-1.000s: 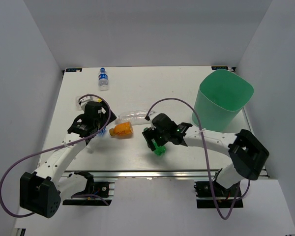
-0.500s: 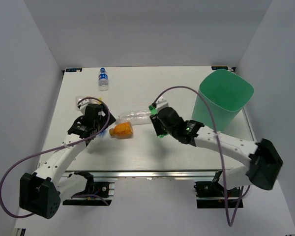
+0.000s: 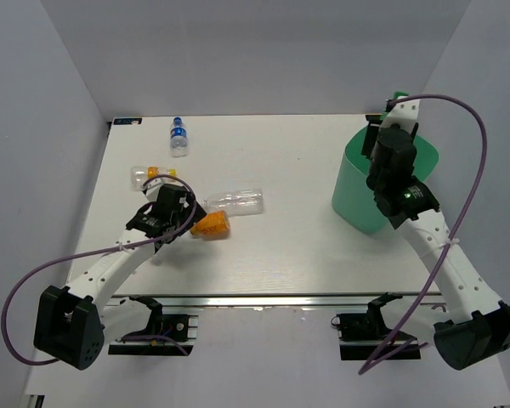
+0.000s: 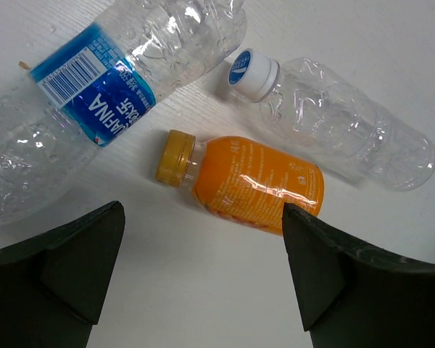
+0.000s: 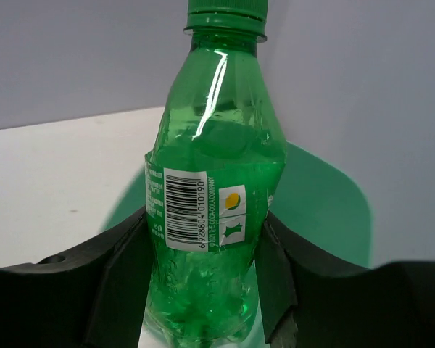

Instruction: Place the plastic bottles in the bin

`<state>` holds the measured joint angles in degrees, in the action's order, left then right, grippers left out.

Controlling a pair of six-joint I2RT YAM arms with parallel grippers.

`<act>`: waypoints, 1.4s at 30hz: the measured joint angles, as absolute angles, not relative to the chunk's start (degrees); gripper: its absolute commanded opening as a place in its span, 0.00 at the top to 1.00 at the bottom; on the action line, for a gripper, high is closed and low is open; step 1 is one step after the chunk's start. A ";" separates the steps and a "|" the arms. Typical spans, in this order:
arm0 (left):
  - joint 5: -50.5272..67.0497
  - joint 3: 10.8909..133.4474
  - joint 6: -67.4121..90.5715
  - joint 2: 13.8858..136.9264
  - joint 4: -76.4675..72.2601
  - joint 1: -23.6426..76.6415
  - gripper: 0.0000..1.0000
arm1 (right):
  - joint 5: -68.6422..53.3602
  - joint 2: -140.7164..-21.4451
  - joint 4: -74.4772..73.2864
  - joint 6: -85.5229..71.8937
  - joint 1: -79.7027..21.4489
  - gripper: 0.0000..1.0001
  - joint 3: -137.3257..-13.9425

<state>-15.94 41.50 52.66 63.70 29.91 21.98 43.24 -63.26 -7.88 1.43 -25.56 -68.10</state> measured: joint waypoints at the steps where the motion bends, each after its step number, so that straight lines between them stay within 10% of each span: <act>1: -16.10 41.50 53.06 64.01 29.91 22.15 0.02 | 43.24 -63.42 -9.04 0.99 -23.16 0.38 -68.10; 4: -16.58 41.50 54.17 65.41 30.02 22.63 0.02 | 42.50 -63.29 -11.18 -0.43 -19.62 0.11 -67.51; 42: -23.35 36.91 76.69 69.32 21.58 27.35 0.02 | 19.33 -59.02 -10.52 -0.89 -18.87 0.11 -61.60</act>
<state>-23.35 36.91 76.69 69.32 21.58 27.35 19.33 -59.02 -10.52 -0.89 -18.87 -61.60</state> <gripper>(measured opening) 0.983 0.895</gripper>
